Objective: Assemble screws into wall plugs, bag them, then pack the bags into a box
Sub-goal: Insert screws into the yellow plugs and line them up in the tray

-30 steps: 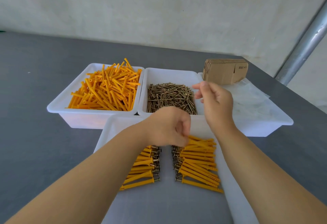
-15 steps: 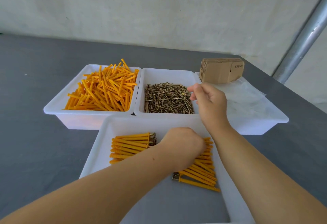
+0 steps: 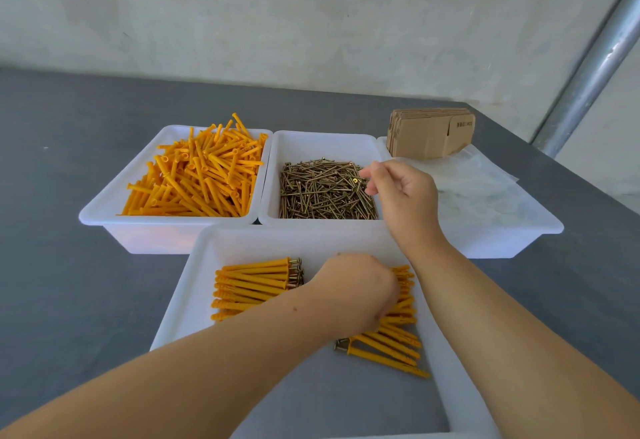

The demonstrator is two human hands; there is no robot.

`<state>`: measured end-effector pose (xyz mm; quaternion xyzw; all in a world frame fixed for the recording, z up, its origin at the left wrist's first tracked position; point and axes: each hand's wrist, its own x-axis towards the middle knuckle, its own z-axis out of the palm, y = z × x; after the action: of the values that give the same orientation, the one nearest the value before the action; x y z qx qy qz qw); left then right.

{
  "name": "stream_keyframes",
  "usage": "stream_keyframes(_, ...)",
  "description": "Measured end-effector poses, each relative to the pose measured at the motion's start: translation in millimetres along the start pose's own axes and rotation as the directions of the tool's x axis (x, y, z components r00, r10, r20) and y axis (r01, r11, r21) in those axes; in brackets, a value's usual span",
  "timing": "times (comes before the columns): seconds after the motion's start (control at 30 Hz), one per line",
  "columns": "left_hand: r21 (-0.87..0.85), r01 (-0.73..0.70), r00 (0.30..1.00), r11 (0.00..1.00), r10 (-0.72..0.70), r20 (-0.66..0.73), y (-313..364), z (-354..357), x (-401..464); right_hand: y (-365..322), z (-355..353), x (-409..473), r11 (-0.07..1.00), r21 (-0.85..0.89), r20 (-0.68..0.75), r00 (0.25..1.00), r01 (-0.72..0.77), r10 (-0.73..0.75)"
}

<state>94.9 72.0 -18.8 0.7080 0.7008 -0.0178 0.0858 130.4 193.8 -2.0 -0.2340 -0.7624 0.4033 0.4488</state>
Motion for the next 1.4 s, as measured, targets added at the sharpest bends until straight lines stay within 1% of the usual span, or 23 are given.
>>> stream_keyframes(0.1,0.008,-0.003,0.998,1.000,0.002,0.060,2.1,2.6,3.4,1.6,0.7,0.4,1.000,0.005,0.003,1.000,-0.009,0.009)
stream_keyframes(0.33,0.015,-0.053,0.995,0.999,0.051,0.084,2.9,3.4,2.6,6.0,0.8,1.1,1.000,-0.002,0.025,1.000,-0.011,0.011)
stream_keyframes(0.47,0.039,-0.099,0.988,0.994,0.093,0.127,3.2,5.5,3.6,7.8,1.3,1.3,1.000,-0.013,0.035,0.999,-0.007,0.007)
stream_keyframes(0.53,-0.020,-0.105,0.992,0.994,0.106,0.074,2.2,3.5,2.6,9.2,1.6,1.7,1.000,-0.012,0.033,0.999,-0.008,0.008)
stream_keyframes(0.6,-0.153,-0.089,0.993,0.984,0.076,-0.093,-4.9,-5.1,-0.3,10.5,1.7,2.5,1.000,-0.002,0.026,1.000,-0.013,0.013)
stream_keyframes(0.63,-0.218,-0.082,0.976,0.973,0.033,-0.217,-11.4,-11.4,-2.5,11.4,1.9,3.0,1.000,-0.005,0.025,1.000,-0.016,0.016)
stream_keyframes(0.67,-0.260,-0.078,0.933,0.962,-0.022,-0.359,-20.8,-17.4,-4.6,12.8,2.5,3.8,1.000,-0.019,0.032,0.999,-0.022,0.022)
stream_keyframes(0.7,-0.283,-0.064,0.859,0.957,-0.092,-0.504,-32.4,-23.5,-6.8,14.7,3.3,4.9,0.998,-0.047,0.052,0.998,-0.036,0.038)
stream_keyframes(0.77,-0.322,0.045,0.643,0.946,-0.274,-0.715,-62.0,-34.1,-13.2,18.9,5.3,7.5,0.981,-0.174,0.143,0.983,-0.087,0.112)
stream_keyframes(0.8,-0.357,0.147,0.527,0.923,-0.378,-0.761,-79.6,-36.9,-17.9,21.2,6.6,8.4,0.956,-0.273,0.202,0.966,-0.102,0.161)
stream_keyframes(0.83,-0.402,0.263,0.422,0.877,-0.480,-0.769,-97.6,-38.1,-23.0,23.4,7.6,9.9,0.921,-0.378,0.255,0.945,-0.099,0.206)
stream_keyframes(0.87,-0.448,0.376,0.341,0.811,-0.571,-0.747,-115.4,-36.5,-28.5,24.4,9.1,11.7,0.882,-0.464,0.297,0.923,-0.082,0.242)
stream_keyframes(0.9,-0.496,0.475,0.293,0.727,-0.662,-0.690,-130.9,-33.5,-33.8,23.5,11.4,13.8,0.846,-0.531,0.339,0.900,-0.058,0.274)
stream_keyframes(0.93,-0.537,0.563,0.280,0.628,-0.756,-0.591,-143.4,-29.2,-37.4,20.9,14.6,15.8,0.812,-0.583,0.384,0.872,-0.028,0.305)
stream_keyframes(0.97,-0.546,0.648,0.303,0.531,-0.837,-0.456,-151.6,-25.4,-38.7,17.0,18.7,18.1,0.781,-0.625,0.432,0.835,0.004,0.341)
stream_keyframes(1.0,-0.505,0.727,0.355,0.464,-0.885,-0.302,-156.4,-21.9,-37.3,12.8,23.5,20.8,0.755,-0.654,0.480,0.790,0.033,0.381)
stream_keyframes(1.03,-0.435,0.786,0.411,0.439,-0.897,-0.163,-158.5,-18.9,-34.8,8.5,27.9,24.2,0.737,-0.674,0.526,0.736,0.055,0.426)
stream_keyframes(1.07,-0.369,0.820,0.446,0.438,-0.892,-0.069,-159.0,-16.7,-32.3,5.1,32.7,28.2,0.717,-0.694,0.561,0.676,0.069,0.479)
stream_keyframes(1.13,-0.296,0.843,0.474,0.450,-0.880,0.013,-161.2,-14.9,-28.6,-0.2,39.5,37.1,0.646,-0.755,0.585,0.561,0.112,0.586)
stream_keyframes(1.2,-0.273,0.846,0.482,0.457,-0.875,0.029,-165.2,-13.2,-26.8,-1.0,42.4,45.2,0.564,-0.804,0.575,0.490,0.189,0.655)
stream_keyframes(1.27,-0.282,0.846,0.480,0.453,-0.877,0.033,-166.4,-12.7,-27.6,1.8,44.2,48.4,0.527,-0.820,0.565,0.468,0.226,0.679)
stream_keyframes(1.3,-0.292,0.847,0.474,0.445,-0.880,0.032,-165.9,-12.7,-28.1,4.2,45.1,48.4,0.524,-0.824,0.558,0.474,0.216,0.681)
stream_keyframes(1.4,-0.320,0.848,0.453,0.423,-0.891,0.021,-164.5,-14.4,-27.0,11.9,47.0,48.5,0.543,-0.827,0.527,0.535,0.146,0.660)
